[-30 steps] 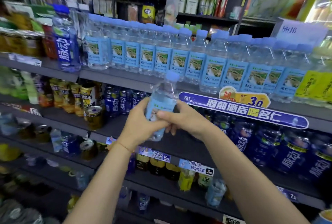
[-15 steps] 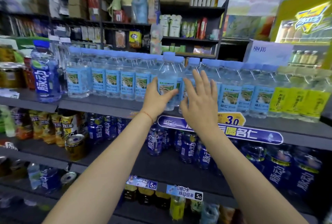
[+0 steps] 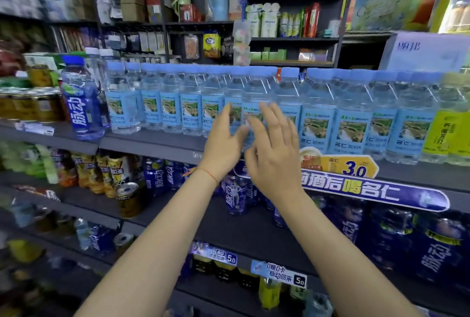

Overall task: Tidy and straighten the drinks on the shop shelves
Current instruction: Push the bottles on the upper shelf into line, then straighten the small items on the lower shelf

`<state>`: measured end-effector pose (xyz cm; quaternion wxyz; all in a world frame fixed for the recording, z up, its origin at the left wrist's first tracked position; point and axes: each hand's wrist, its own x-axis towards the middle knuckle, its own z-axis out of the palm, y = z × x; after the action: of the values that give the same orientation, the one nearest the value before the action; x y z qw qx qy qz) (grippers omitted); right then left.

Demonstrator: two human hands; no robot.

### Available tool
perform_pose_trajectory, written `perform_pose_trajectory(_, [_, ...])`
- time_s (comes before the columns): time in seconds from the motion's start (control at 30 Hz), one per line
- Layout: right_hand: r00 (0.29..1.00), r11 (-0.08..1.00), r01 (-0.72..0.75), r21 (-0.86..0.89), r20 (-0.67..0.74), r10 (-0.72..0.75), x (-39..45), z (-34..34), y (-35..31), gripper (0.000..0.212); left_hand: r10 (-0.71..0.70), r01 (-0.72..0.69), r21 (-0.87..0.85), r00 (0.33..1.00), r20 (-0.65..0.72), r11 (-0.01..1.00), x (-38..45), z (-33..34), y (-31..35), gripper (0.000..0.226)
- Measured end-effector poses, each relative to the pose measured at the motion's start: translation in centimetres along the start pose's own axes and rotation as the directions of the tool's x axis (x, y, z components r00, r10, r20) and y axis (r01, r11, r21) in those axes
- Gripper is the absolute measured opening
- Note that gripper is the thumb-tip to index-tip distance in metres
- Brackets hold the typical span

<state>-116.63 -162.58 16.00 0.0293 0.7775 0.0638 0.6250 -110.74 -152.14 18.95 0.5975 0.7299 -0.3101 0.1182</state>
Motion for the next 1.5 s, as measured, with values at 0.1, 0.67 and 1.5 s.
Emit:
perform_pose_trajectory(0.1, [0.995,0.972,0.103,0.212,-0.035,-0.098,-1.6,2.0,-3.3,0.016,0.045,-0.031,0.042,0.926,-0.374,0.999,-3.3,-4.1,-3.1,0.025])
perform_pose_trajectory(0.67, [0.280,0.654,-0.739,0.164,0.957,0.076,-8.3,23.5,-20.8,0.063,-0.595,0.626,0.118,0.773,-0.221,0.770,-7.2,-23.7,-26.6,0.014])
perform_pose_trajectory(1.5, [-0.066,-0.615,-0.784,0.083,0.974,0.215,-7.5,20.0,-32.9,0.044,-0.702,0.705,-0.577,0.650,0.291,0.413,-11.3,-32.7,-25.6,0.056])
